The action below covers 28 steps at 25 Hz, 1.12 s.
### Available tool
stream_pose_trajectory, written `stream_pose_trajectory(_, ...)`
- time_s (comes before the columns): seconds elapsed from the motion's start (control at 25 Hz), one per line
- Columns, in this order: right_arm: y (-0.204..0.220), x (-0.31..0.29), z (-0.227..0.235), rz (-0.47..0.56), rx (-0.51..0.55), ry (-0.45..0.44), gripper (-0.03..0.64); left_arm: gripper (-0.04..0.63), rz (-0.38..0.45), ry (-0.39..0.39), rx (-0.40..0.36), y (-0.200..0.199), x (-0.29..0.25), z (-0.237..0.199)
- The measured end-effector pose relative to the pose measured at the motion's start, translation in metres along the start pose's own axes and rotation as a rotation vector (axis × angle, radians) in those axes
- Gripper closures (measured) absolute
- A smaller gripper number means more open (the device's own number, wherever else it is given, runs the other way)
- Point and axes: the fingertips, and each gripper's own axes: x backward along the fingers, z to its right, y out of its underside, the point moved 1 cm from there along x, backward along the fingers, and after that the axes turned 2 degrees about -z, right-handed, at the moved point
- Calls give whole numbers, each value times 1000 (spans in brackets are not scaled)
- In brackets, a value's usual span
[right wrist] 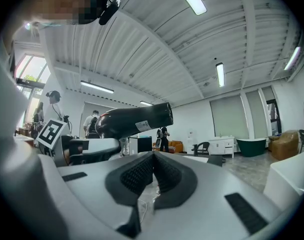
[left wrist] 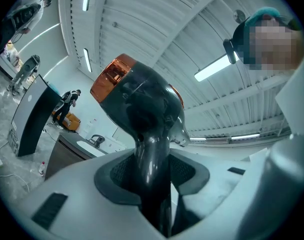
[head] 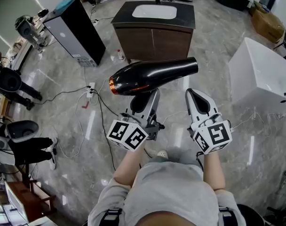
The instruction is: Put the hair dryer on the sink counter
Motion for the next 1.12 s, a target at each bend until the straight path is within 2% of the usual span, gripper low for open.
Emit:
stream_pose_trajectory(0.12,-9,-22,-2,-10,-10,3,607,426,-16,-22,-21,-15,-6,-19)
stream_pose_trajectory(0.32,-12,-49,11,-17,13,-27,607,428,-50,-71,-91,-17,-30,-40)
stream_pose_trajectory(0.64,-17,-111,61,1,-5,-84,607,428,-67,-138,-161,-20,-94,-71)
stream_pose_trajectory(1.12,-30,-211,144,11,11,-249,607,428,1,-291,-230,-32,-197,-118)
